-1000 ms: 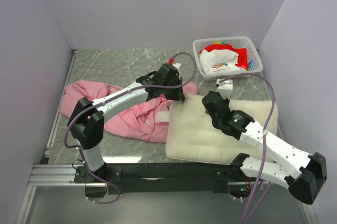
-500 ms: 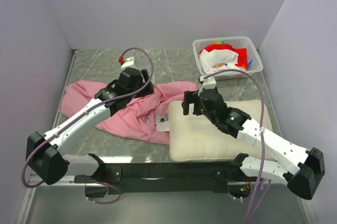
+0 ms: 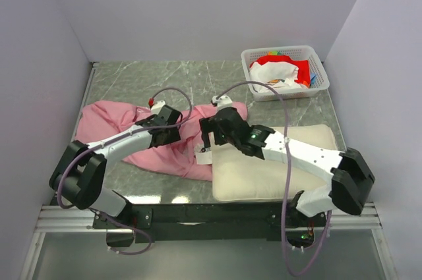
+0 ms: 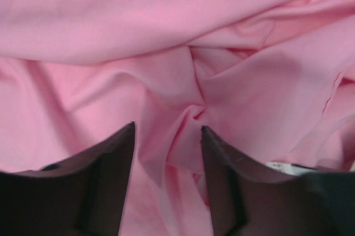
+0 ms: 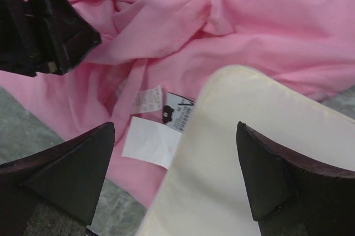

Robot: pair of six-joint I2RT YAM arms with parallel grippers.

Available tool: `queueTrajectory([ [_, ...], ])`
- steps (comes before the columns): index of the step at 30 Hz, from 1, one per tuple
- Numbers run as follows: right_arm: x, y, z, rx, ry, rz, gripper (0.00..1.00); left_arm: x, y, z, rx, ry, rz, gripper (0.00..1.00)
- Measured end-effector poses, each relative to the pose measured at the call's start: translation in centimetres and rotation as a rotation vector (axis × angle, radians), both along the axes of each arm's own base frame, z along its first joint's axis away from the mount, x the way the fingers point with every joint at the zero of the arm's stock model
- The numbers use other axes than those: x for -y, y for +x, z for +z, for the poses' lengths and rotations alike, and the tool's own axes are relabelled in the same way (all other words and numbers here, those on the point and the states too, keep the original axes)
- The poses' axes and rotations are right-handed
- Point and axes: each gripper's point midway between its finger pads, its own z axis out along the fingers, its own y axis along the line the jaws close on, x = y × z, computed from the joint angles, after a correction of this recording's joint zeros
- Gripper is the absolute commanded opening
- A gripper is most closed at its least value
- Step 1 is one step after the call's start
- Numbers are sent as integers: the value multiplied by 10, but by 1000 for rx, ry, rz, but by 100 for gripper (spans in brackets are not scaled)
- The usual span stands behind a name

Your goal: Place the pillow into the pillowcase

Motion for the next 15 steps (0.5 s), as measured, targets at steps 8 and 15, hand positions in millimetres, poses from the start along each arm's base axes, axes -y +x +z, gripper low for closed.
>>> queueTrajectory([
  [8,-54,2,-29,-76,11,79,87,12,-1,-20,-21,-68,-33,31],
  [15,-78,-3,-78,-176,-19,94,73,0,-16,-32,-52,-84,-28,7],
])
